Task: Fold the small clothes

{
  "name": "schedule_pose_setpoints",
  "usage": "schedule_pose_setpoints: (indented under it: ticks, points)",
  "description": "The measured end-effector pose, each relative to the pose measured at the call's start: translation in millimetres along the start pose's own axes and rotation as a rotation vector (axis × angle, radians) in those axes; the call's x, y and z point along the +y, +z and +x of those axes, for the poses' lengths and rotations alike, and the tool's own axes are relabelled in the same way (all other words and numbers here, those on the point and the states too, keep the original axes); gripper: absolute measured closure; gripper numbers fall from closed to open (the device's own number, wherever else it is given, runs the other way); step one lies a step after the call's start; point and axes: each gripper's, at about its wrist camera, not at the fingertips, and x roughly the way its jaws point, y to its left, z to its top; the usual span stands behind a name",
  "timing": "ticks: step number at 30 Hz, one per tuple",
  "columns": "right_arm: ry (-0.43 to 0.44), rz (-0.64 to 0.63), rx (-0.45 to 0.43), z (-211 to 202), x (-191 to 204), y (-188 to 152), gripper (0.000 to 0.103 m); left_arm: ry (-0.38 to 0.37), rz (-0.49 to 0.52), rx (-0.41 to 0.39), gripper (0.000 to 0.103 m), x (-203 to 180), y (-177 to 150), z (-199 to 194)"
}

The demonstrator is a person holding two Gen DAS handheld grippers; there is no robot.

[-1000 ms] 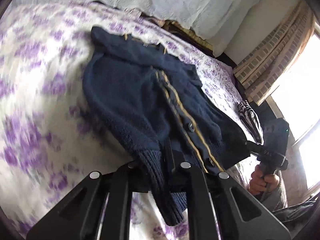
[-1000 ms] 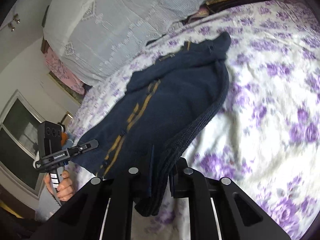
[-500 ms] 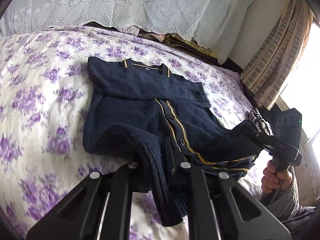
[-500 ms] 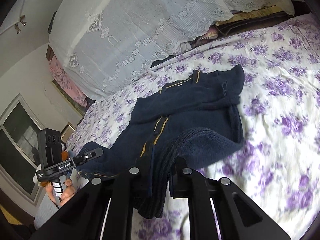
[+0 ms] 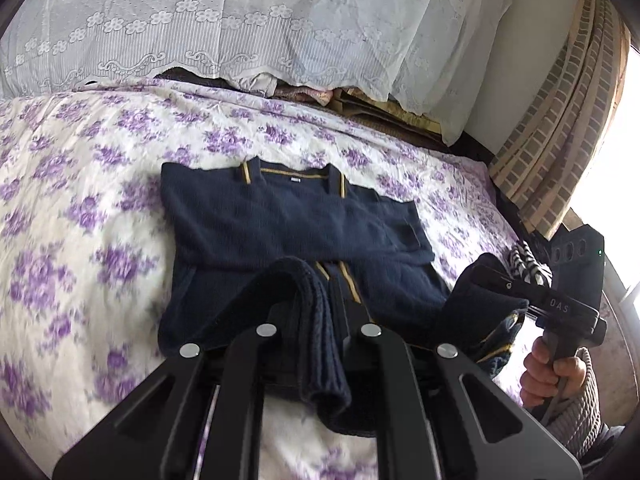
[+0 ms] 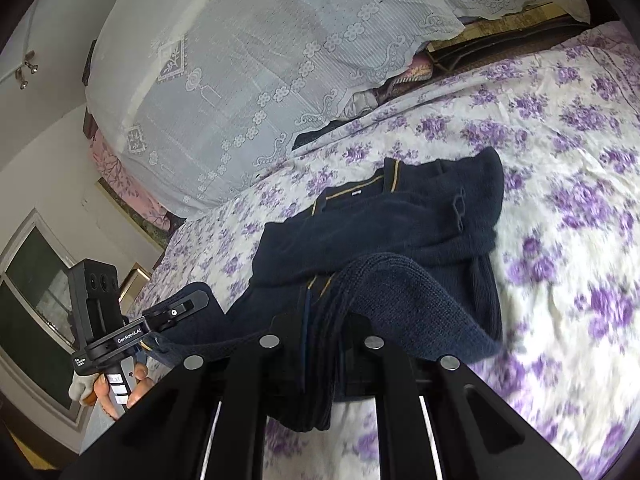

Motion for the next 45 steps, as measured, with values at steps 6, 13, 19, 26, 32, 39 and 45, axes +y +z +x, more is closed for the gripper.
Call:
schedule_pose_setpoints:
  ticks: [6,13,19,26,32,39,45]
  points:
    - [0.009,0.039,-0.024,12,-8,22,0.093,-0.006,-0.011,-0.003,0.094,4,17,17]
    - [0.011,0.038,-0.043,32,-6,49,0.093,0.007,-0.027,-0.033,0.094,11,42,28]
    - [0.006,0.065,-0.060,50,-14,66,0.093,0.014,-0.039,-0.045,0.094,21,63,44]
    - [-0.008,0.099,-0.067,70,-28,83,0.093,0.052,-0.042,-0.040,0.094,32,79,71]
    - [-0.025,0.119,-0.063,90,-41,94,0.092,0.083,-0.063,-0.038,0.094,46,92,89]
    - [-0.051,0.162,-0.049,110,-63,98,0.092,0.125,-0.081,-0.016,0.094,60,97,114]
    - [-0.074,0.185,-0.026,127,-79,97,0.092,0.165,-0.093,0.014,0.093,72,90,134]
